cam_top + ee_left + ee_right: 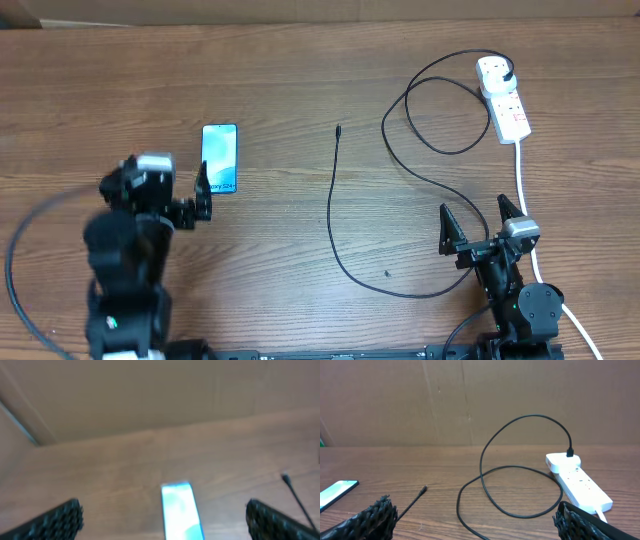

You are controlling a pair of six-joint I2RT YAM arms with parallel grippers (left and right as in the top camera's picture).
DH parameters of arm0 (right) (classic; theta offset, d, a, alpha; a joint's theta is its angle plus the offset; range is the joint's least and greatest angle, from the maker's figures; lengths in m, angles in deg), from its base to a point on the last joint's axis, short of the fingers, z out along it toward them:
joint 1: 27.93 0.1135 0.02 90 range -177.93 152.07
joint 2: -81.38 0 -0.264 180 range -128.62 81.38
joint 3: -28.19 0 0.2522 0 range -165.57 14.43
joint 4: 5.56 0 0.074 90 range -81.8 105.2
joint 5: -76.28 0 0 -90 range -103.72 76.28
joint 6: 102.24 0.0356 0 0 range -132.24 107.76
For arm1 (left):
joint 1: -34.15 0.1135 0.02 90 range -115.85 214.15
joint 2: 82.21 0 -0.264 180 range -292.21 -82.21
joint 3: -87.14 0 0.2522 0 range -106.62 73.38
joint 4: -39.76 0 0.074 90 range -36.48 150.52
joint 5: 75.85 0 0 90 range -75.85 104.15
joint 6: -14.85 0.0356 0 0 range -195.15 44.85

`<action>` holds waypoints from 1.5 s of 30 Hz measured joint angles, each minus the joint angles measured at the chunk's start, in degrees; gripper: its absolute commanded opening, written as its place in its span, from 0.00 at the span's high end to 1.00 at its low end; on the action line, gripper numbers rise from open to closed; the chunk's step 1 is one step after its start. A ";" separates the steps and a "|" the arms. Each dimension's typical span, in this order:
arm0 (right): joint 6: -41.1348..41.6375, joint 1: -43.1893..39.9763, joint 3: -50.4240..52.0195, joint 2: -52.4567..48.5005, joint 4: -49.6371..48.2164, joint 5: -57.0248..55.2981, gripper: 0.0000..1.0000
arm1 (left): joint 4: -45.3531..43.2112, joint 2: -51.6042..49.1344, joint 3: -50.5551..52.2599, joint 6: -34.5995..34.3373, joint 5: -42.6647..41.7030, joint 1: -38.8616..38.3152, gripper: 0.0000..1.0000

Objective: Plug charger to phone and switch on socket
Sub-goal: 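Move the left gripper forward over the Galaxy phone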

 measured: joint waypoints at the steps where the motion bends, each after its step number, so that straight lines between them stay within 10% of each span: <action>1: 0.00 0.00 0.00 0.00 -0.02 0.02 0.00 | 3.96 -3.85 -4.44 -0.22 -0.61 0.00 0.00; 13: 0.02 0.00 0.00 0.00 0.09 0.02 0.00 | 32.35 -36.70 -42.21 -8.13 -3.28 0.00 0.00; 24: 0.02 0.00 0.00 0.00 0.07 0.02 0.00 | 32.00 -45.88 -43.65 -13.81 -12.57 -0.81 0.00; 45: 0.00 0.00 0.00 0.00 0.07 0.00 0.00 | 30.38 -65.99 -44.15 -24.00 7.80 -8.22 0.02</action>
